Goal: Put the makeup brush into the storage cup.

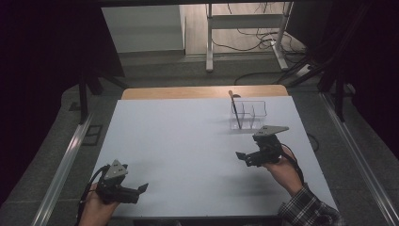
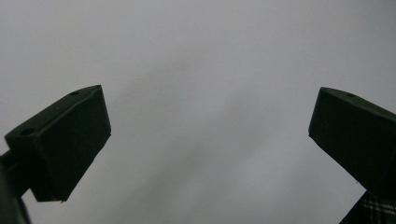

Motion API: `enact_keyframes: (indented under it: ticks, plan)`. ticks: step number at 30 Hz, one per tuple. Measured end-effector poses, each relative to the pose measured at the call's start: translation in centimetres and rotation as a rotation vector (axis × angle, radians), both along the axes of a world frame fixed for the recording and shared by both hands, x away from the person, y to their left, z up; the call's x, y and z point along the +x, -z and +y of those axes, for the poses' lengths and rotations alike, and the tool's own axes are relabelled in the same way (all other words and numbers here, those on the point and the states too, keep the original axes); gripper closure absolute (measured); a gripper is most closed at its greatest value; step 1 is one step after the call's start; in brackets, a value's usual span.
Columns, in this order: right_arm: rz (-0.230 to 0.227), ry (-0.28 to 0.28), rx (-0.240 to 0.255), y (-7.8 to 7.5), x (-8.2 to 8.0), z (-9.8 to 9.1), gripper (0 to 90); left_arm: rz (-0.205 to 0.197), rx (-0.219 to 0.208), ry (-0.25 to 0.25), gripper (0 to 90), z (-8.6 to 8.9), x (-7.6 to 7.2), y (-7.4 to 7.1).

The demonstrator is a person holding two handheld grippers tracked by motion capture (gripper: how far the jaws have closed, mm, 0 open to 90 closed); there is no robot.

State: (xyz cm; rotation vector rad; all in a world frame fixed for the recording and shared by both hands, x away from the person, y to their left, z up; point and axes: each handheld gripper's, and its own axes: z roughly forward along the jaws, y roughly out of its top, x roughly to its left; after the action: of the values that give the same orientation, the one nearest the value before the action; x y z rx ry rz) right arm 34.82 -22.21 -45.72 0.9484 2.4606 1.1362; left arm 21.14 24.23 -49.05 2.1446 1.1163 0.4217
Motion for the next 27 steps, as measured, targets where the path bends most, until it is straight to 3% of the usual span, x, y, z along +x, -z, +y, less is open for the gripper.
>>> enact_keyframes:
  ticks: [27]
  plan:
    - [0.008, 0.004, -0.035, 0.6, -3.2, -1.7, 2.6, -0.002, 0.003, 0.001, 0.0, 0.0, 0.0, 0.0]
